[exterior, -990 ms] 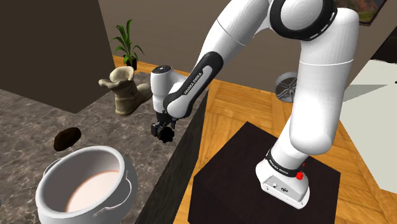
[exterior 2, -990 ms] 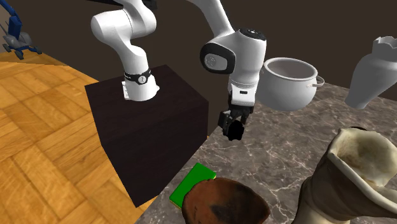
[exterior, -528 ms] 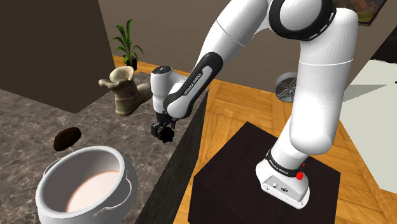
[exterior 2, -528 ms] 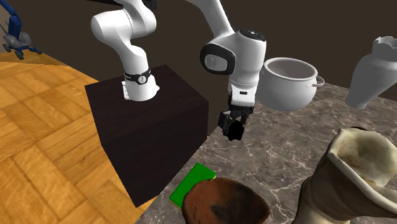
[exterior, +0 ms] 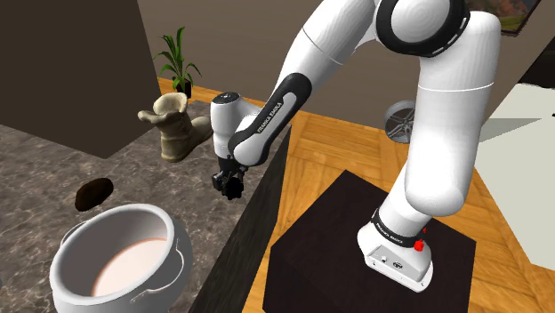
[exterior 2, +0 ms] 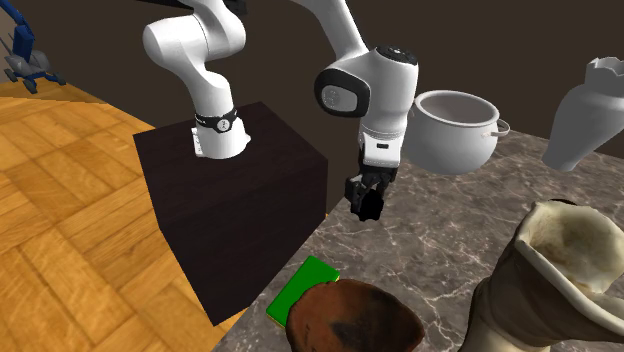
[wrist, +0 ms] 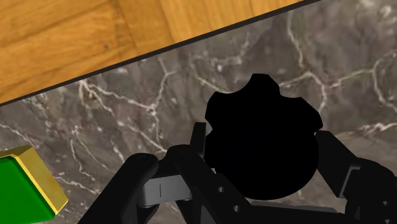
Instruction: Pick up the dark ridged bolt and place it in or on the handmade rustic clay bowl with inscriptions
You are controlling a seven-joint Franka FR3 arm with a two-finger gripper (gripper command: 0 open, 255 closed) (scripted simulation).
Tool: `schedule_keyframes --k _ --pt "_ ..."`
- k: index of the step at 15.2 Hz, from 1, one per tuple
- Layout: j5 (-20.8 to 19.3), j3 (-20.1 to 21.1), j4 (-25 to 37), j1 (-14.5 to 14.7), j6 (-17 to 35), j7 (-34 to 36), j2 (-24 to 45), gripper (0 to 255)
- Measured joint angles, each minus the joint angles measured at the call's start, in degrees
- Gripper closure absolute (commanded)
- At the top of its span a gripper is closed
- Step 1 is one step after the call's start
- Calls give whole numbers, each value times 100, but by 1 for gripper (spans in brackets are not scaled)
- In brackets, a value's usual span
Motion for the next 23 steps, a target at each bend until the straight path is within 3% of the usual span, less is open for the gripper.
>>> schedule_keyframes --k 6,23 --pt "121 70 -29 -52 -179 -89 -220 255" --pt "740 295 136 -199 -1374 -539 -1311 255"
